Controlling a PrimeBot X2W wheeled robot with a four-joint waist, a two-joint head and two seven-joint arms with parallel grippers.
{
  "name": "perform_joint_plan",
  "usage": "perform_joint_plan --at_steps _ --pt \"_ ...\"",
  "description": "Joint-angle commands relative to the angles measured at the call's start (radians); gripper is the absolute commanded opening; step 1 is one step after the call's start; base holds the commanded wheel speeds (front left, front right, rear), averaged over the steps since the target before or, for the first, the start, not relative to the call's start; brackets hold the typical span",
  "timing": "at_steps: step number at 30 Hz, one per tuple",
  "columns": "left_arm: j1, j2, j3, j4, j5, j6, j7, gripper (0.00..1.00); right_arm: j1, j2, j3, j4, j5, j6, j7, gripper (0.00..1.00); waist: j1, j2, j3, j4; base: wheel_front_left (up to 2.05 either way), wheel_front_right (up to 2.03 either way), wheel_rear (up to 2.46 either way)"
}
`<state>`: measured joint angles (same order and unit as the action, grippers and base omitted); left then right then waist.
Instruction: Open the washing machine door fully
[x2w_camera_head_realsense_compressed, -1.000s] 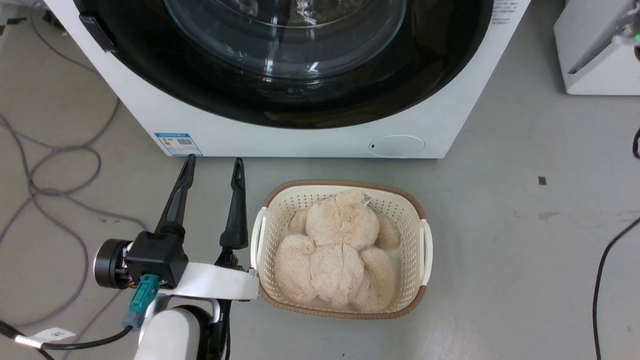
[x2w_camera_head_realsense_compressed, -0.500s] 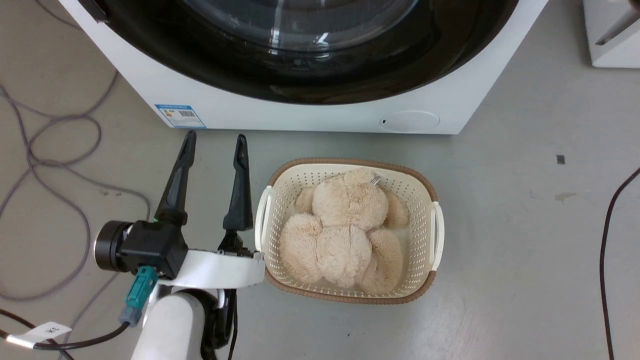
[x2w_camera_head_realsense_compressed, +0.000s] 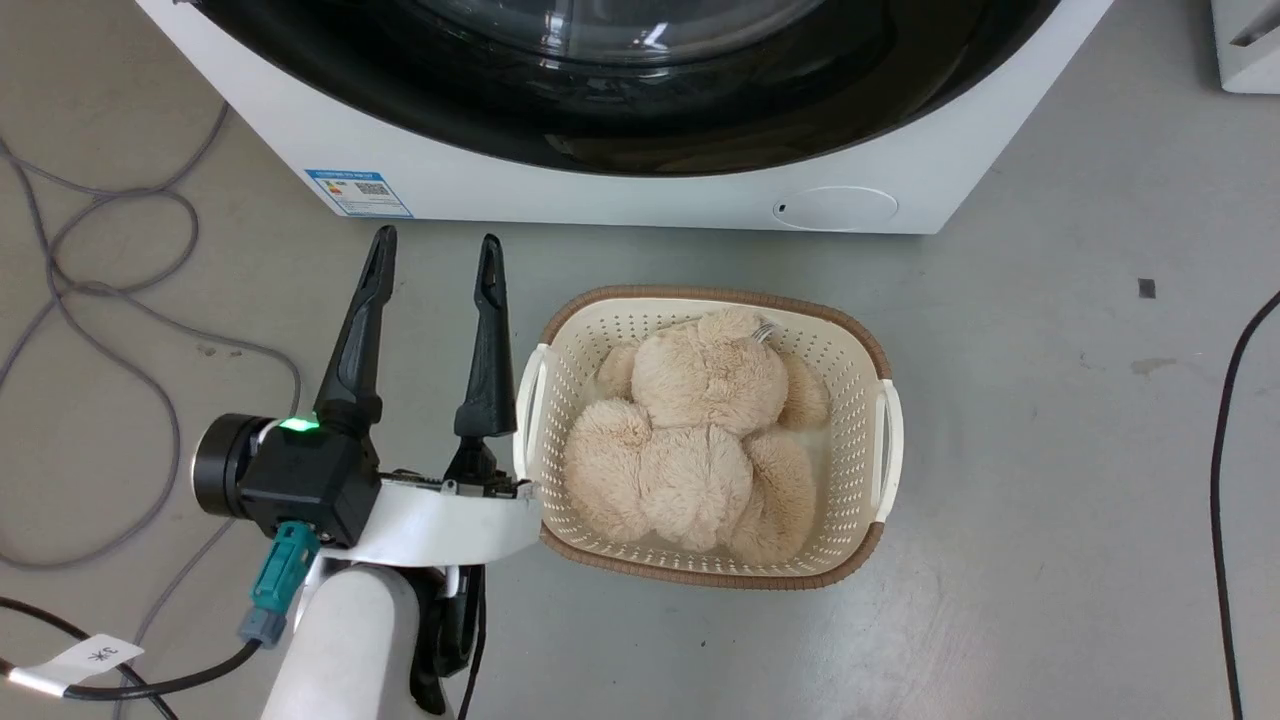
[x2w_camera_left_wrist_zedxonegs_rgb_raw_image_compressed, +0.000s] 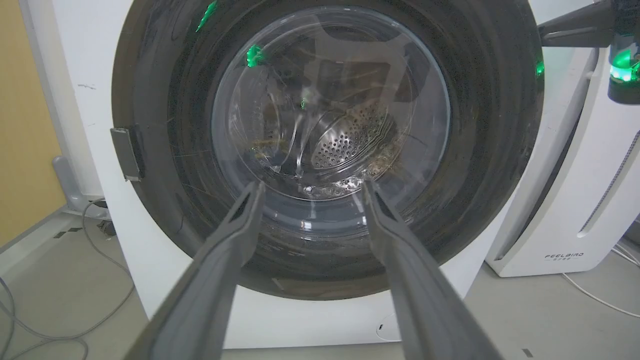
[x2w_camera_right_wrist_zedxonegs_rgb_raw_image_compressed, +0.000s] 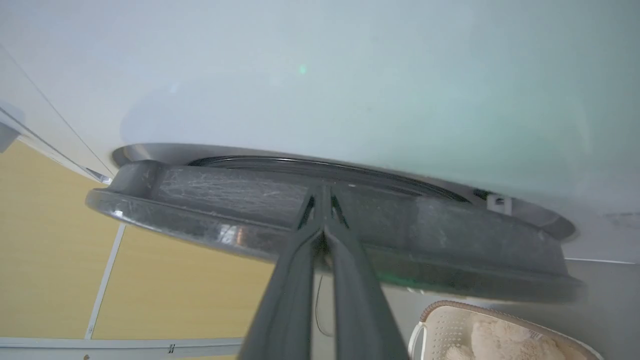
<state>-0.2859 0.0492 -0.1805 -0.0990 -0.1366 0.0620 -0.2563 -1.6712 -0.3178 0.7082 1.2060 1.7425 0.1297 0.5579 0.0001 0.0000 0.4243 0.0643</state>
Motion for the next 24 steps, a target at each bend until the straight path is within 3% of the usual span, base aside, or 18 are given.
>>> perform_joint_plan --at_steps 1,15,24 --pt "-0.010 0.001 -0.001 -0.001 -0.005 0.004 -0.005 1.00 -0.010 0.010 0.009 0.007 0.003 0.001 0.010 0.00 -0.0001 0.0000 0.000 0.000 0.00 0.00 0.00" --pt "0.003 0.001 -0.008 0.032 -0.008 0.004 -0.006 1.00 0.073 0.040 0.035 -0.015 -0.004 0.001 0.082 0.00 -0.0001 0.0000 -0.041 0.007 0.00 0.00 0.00" --pt "0.042 0.001 -0.006 0.073 0.002 -0.005 -0.006 1.00 0.201 0.041 0.040 -0.115 0.008 0.001 0.117 0.00 -0.0001 0.0000 -0.124 0.014 0.00 0.00 0.00"
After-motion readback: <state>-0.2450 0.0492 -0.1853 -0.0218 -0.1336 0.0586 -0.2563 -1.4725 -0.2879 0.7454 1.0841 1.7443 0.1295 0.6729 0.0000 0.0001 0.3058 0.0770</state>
